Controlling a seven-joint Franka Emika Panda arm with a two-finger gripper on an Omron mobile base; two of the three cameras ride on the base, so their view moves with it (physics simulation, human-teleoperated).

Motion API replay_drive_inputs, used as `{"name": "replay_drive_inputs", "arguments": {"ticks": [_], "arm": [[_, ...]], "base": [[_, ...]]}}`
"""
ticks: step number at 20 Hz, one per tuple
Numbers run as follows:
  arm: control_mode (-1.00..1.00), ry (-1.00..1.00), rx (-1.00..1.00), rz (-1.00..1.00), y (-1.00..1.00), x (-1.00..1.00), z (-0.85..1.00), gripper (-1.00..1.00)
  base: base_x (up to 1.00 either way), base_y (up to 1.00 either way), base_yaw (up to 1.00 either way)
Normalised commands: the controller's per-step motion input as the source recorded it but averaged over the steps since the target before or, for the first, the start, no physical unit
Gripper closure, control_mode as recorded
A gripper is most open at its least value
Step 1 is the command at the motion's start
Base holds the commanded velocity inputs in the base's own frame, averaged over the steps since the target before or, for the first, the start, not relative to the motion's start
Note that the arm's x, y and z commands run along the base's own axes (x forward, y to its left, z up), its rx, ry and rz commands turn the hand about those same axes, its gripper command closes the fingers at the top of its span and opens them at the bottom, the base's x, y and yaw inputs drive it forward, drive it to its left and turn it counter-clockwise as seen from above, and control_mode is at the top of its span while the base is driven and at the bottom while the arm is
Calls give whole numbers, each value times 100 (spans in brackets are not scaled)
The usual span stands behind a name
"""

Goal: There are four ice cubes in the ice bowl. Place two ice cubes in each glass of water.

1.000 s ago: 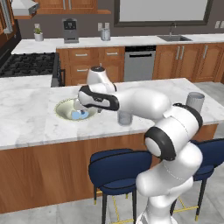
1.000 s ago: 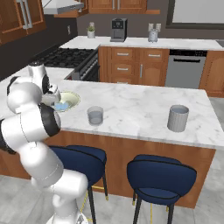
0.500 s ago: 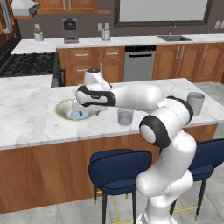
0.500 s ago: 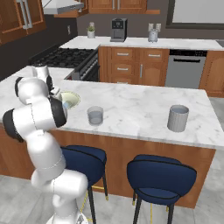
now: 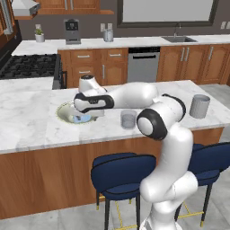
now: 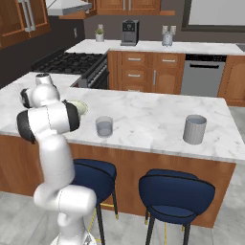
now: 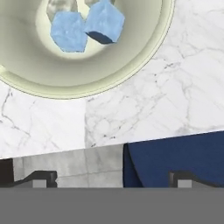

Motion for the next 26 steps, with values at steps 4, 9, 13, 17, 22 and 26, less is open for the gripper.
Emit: {"name": "replay_drive_inputs", "arguments": {"ticks": [4, 9, 13, 17, 22, 26], "arm": [[-100, 0, 0, -10, 6, 51, -21, -100], [-100, 1, 0, -9, 2, 48, -27, -100], [-100, 3, -2, -8, 16, 41, -32, -100], [-100, 1, 0, -8, 23, 41, -23, -100], [-100, 0, 0, -5, 11, 47, -16, -100], [-100, 1, 0, -4, 0, 27, -22, -100]], "base": [[0, 0, 0], [0, 0, 0], [0, 0, 0], [0, 0, 0], [0, 0, 0], [0, 0, 0]]}}
